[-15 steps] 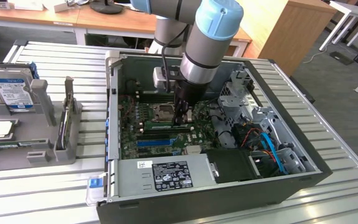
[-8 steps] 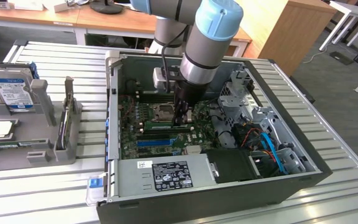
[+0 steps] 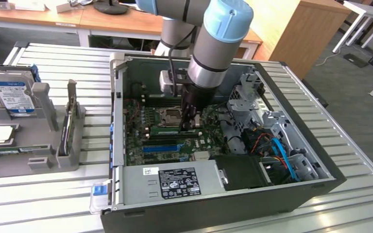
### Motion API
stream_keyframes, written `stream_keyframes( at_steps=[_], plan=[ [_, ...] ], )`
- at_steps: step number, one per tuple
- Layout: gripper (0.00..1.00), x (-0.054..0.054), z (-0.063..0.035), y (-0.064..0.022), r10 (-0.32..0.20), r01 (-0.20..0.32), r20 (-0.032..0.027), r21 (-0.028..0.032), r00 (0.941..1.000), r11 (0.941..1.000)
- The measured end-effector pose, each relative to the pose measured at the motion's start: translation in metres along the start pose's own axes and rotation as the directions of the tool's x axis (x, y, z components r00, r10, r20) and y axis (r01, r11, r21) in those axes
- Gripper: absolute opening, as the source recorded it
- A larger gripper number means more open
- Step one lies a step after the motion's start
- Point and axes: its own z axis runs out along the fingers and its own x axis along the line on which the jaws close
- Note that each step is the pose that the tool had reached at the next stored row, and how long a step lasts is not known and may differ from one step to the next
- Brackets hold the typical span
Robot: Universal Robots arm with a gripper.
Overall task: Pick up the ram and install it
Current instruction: 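Insert the ram into the slot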
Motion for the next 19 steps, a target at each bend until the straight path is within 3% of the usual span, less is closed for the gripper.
stream_keyframes(
  at_steps=[19],
  plan=[
    [0.11,0.0,-0.0001,-0.0012,-0.011,0.011,-0.0005,-0.0006,0.9999,0.9999]
  ],
)
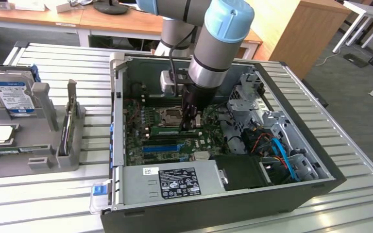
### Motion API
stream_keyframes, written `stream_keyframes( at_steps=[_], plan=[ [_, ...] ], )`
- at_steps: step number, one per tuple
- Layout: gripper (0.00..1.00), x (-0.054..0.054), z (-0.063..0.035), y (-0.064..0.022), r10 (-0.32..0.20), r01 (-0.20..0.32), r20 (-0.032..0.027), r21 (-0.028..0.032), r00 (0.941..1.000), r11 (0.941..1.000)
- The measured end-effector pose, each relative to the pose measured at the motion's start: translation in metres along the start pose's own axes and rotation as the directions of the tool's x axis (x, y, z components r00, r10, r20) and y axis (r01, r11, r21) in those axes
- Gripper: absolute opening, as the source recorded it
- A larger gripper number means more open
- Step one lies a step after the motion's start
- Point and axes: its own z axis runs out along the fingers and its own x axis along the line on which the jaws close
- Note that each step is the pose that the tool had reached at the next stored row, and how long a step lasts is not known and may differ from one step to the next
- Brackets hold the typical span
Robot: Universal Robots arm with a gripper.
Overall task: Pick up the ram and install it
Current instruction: 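Insert the ram into the slot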
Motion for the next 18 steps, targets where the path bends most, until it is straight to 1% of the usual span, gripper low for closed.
stream_keyframes(
  at_steps=[9,18],
  plan=[
    [0.11,0.0001,0.0012,0.0003,0.0,0.0,0.0001,0.0002,1.0,1.0],
    [0.11,0.0,0.0025,0.0025,0.0,0.0,0.0,0.0015,1.0,1.0]
  ],
)
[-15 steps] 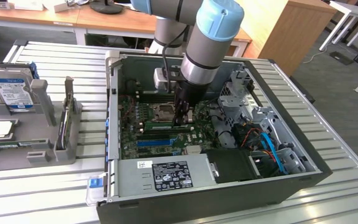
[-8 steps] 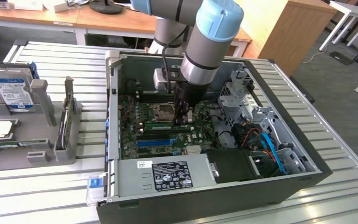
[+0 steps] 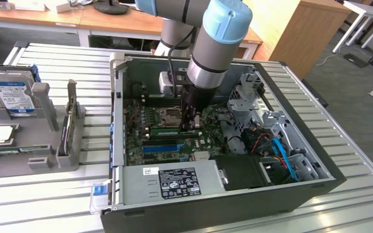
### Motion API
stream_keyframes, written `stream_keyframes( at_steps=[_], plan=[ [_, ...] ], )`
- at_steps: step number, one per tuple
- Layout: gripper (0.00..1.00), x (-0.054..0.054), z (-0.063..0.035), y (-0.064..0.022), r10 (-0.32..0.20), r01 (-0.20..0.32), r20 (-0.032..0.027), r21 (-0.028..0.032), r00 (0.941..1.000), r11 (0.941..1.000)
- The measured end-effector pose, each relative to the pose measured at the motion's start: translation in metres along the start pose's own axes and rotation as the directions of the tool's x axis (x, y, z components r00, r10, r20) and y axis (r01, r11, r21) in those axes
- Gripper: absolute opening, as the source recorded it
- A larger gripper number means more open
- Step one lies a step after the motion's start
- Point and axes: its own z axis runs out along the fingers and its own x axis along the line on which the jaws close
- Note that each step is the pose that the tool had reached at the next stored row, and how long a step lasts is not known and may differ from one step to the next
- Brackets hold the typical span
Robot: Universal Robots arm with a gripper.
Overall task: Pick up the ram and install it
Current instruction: 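Insert the ram into the slot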
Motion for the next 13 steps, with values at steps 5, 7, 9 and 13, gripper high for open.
stream_keyframes(
  at_steps=[5,7,9,13],
  plan=[
    [0.11,0.0,0.0,0.0001,0.0,0.0,0.0,0.0,1.0,1.0],
    [0.11,0.0,0.0,0.0001,0.0,0.0,0.0001,0.0,1.0,1.0],
    [0.13,0.0,0.0,0.0002,0.0,0.0,0.0,-0.0003,1.0,1.0],
    [0.25,0.0,0.0,0.0001,0.0,0.0,0.0001,0.0001,1.0,1.0]
  ],
)
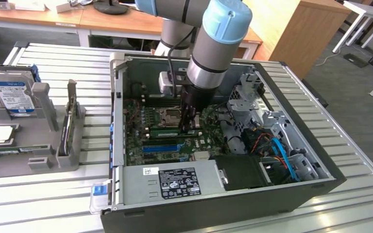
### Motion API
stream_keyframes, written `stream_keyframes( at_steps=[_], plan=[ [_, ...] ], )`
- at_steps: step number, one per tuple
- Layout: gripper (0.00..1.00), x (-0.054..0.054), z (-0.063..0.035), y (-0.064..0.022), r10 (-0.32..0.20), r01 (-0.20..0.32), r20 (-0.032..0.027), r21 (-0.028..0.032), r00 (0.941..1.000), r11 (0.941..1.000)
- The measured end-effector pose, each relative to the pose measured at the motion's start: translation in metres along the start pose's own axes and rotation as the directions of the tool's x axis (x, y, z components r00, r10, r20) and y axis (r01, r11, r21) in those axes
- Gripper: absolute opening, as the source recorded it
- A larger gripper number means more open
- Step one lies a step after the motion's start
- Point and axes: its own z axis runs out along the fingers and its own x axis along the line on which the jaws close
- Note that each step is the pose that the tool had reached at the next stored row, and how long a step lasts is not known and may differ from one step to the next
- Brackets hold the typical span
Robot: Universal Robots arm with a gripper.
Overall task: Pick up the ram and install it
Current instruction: 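Insert the ram into the slot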
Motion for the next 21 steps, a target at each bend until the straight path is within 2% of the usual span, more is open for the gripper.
stream_keyframes(
  at_steps=[5,7,17,21],
  plan=[
    [0.25,0.0,-0.0004,0.0,0.0,0.0,0.0,0.0,1.0,1.0],
    [0.25,0.0,-0.0042,0.0002,0.0,0.0,0.0,-0.0001,1.0,1.0],
    [0.25,-0.003,-0.0457,0.002,0.0,0.0,-0.001,0.0,1.0,1.0],
    [0.25,-0.003,-0.0585,0.0026,0.0,0.0,-0.0009,0.0,1.0,1.0]
  ],
)
